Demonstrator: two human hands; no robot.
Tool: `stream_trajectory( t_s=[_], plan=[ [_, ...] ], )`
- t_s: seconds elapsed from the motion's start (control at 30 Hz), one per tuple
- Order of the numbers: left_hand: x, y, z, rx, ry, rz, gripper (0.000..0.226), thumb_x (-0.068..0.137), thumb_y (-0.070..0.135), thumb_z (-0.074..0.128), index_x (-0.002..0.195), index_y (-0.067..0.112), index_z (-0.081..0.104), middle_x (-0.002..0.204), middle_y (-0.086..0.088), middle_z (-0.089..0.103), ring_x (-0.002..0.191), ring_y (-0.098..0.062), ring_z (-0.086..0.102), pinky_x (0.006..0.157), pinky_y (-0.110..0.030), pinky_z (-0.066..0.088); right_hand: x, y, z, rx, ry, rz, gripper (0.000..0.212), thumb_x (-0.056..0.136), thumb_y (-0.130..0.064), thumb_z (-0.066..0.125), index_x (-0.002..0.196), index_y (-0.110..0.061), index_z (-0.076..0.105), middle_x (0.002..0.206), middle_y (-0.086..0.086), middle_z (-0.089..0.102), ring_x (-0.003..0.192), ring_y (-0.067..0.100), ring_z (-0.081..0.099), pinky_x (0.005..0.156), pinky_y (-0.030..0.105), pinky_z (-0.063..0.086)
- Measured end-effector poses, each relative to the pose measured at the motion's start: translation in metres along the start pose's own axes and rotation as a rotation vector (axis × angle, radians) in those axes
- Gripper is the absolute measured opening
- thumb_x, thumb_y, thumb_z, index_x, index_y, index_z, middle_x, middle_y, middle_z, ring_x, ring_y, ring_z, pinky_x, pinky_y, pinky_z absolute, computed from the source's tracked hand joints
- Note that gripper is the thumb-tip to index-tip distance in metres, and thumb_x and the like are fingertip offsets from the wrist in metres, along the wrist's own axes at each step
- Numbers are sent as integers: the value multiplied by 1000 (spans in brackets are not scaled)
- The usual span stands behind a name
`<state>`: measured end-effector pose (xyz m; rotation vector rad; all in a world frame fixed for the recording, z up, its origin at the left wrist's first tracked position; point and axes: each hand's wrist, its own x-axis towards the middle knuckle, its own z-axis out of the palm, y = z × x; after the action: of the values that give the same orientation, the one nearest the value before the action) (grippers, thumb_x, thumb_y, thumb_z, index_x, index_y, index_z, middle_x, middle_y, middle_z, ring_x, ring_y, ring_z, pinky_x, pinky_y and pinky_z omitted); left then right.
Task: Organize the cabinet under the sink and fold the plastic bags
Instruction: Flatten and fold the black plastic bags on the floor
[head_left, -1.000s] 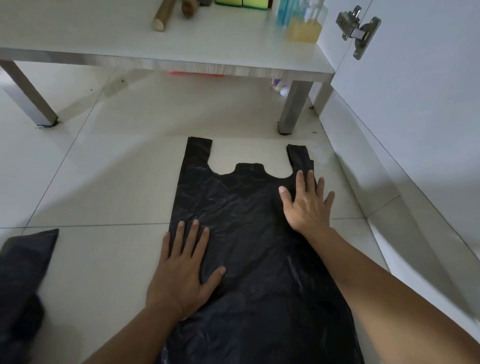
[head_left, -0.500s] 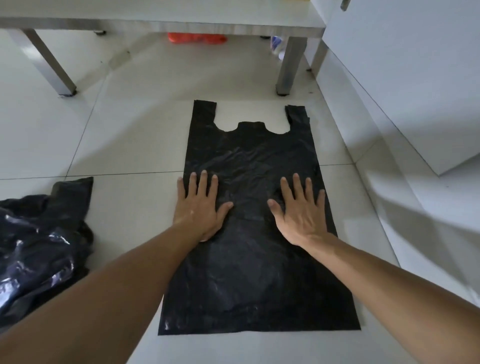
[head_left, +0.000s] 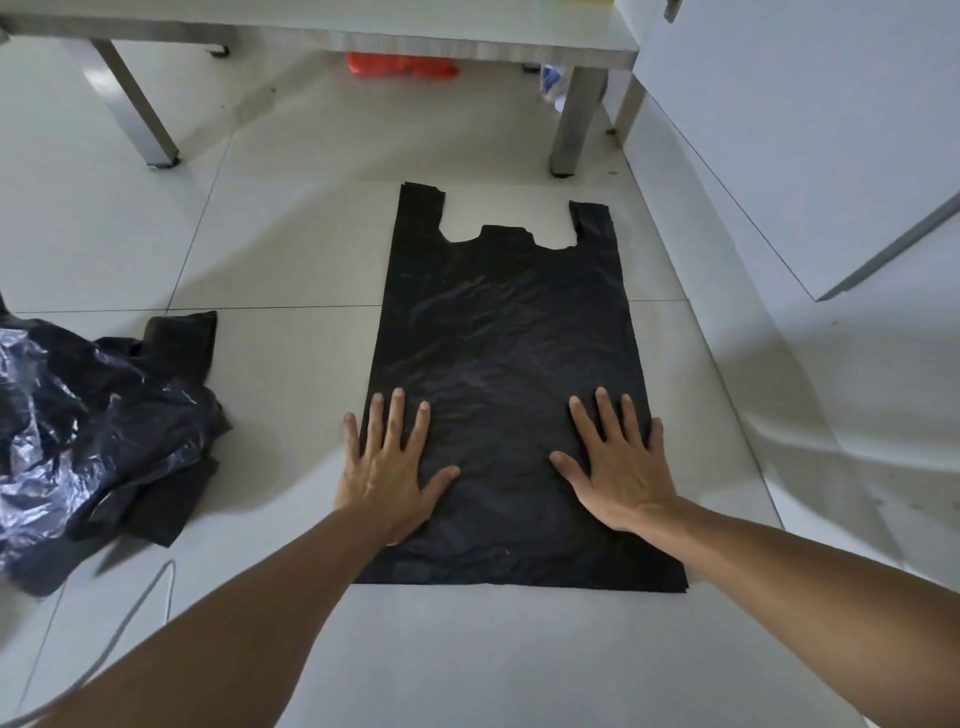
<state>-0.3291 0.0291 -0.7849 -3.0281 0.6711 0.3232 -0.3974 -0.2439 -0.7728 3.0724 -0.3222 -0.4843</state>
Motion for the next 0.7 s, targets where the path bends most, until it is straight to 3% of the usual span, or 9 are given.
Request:
stream_trajectory(
  t_s=[0.23,0.4,0.53,0.7],
  plan=[
    [-14,3,-1,-3,-80,-12,92,74,78,-16,149,26,-23,158,-9,-26,146,-33,-21,117,-57,-3,-11,7,-6,-18,-109,-18,82,84,-80,6,150,-37,-20,161,1,-21,148,32,-17,118,59,2],
    [-16,0,-19,-10,-163,15,97,72,81,-9,151,26,-19,158,-9,-25,146,-34,-17,117,-58,-3,-5,-6,-39,-22,-132,-49,85,86,-78,13,153,-31,-10,162,4,-15,149,33,-13,118,60,1],
    [-14,-21,-60,12,-173,24,89,83,78,8,153,25,-11,160,-9,-18,147,-35,-11,117,-58,-3,15,-39,-96,79,-80,-144,80,93,-70,21,155,-23,4,164,5,1,150,31,5,118,57,14],
    [-15,-76,-143,99,-109,-28,78,93,67,28,153,20,11,162,-9,-4,149,-32,-2,118,-57,-1,36,-108,-183,123,-111,-285,72,97,-64,28,150,-15,30,150,12,40,136,31,40,109,47,37]
  ],
)
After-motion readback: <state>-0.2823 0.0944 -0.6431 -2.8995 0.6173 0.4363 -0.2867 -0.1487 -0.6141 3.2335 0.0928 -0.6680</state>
